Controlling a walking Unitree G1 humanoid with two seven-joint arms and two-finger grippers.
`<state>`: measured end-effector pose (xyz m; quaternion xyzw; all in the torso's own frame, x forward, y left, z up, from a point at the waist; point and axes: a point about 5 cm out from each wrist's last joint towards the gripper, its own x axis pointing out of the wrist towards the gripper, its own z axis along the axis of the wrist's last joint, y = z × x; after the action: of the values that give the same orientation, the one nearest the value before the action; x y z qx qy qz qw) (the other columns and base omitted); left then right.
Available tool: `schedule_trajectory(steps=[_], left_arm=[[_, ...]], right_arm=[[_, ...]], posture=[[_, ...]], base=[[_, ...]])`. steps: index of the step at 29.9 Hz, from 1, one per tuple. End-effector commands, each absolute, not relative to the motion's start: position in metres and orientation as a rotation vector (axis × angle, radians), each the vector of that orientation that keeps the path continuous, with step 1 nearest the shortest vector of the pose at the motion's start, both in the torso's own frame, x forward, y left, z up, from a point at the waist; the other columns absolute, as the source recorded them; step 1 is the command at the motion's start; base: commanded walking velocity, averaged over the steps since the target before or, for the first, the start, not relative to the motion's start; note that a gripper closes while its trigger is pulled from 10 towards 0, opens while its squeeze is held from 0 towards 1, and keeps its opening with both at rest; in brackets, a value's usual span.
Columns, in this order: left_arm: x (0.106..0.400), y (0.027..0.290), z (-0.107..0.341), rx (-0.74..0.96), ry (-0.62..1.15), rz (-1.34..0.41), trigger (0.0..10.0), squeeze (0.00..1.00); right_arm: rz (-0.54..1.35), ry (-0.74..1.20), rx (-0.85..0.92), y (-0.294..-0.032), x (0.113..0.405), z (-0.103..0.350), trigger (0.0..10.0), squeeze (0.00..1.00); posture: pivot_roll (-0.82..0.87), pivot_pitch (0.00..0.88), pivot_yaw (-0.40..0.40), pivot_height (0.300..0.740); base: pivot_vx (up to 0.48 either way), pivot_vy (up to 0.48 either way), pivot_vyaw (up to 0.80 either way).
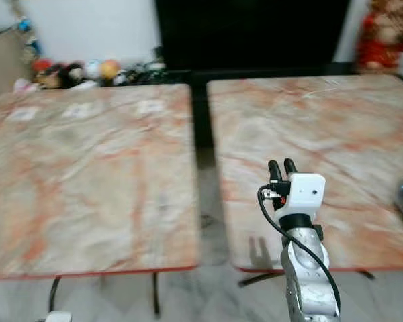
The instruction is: Setting the table
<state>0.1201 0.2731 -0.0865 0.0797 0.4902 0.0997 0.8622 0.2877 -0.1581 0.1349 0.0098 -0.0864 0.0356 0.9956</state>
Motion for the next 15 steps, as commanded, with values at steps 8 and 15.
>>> schedule_trajectory(steps=[8, 15], left_arm=[[0.113, 0.270, -0.090, 0.145, 1.042, 0.219, 10.0, 0.00], [0.128, 0.258, -0.089, 0.147, 1.009, 0.200, 10.0, 0.00]], right_arm=[[-0.018, -0.150, 0.039, -0.174, 0.288, 0.135, 10.0, 0.00], [-0.102, -0.069, 0.067, -0.180, 0.285, 0.123, 10.0, 0.00]], posture=[[-0.02, 0.000, -0.009, 0.740], [-0.02, 0.016, -0.011, 0.740]], base=[[0.000, 0.386, 0.08], [0.000, 0.000, 0.00]])
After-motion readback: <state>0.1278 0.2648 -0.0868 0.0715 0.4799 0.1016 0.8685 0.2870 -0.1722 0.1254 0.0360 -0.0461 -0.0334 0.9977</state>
